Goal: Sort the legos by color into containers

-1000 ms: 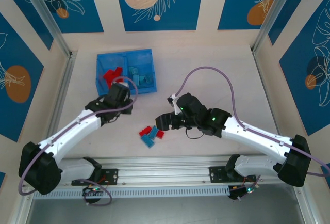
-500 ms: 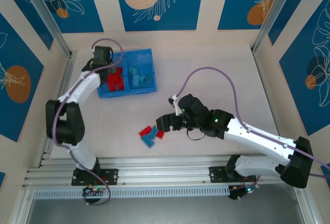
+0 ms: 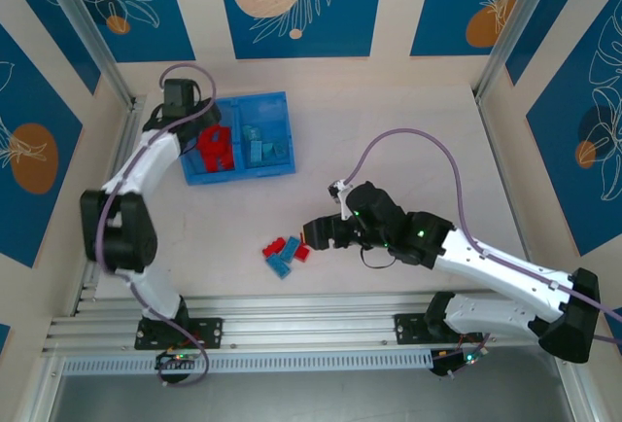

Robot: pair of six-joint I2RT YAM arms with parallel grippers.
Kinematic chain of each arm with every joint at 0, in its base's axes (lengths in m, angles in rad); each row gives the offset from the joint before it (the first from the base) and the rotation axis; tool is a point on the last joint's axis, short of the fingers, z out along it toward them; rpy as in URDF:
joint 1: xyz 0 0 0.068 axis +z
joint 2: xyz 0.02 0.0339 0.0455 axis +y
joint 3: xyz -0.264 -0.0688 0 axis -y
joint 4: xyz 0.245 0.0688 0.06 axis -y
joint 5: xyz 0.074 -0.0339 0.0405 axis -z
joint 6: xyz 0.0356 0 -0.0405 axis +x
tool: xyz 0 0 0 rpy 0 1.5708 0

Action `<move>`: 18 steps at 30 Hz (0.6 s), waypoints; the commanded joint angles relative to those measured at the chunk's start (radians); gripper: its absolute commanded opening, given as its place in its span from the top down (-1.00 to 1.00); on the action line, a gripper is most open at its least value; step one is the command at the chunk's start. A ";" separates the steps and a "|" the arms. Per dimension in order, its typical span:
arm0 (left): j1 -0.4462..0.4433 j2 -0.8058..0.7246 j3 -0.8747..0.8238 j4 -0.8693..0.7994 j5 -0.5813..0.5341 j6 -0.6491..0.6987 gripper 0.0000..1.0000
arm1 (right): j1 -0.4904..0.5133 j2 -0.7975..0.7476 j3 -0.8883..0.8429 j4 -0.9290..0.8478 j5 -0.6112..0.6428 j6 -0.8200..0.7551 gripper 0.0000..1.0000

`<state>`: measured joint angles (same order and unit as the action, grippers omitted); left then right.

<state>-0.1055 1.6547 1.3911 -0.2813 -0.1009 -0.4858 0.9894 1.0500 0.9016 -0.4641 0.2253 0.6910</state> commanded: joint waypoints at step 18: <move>-0.463 -0.995 -0.561 -0.381 0.109 0.694 -0.66 | 0.158 0.631 0.322 -0.036 0.064 -0.115 -0.31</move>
<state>-0.5598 0.7197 0.8917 -0.6361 0.1207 0.1204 1.1030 1.6283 1.1606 -0.4900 0.2825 0.6563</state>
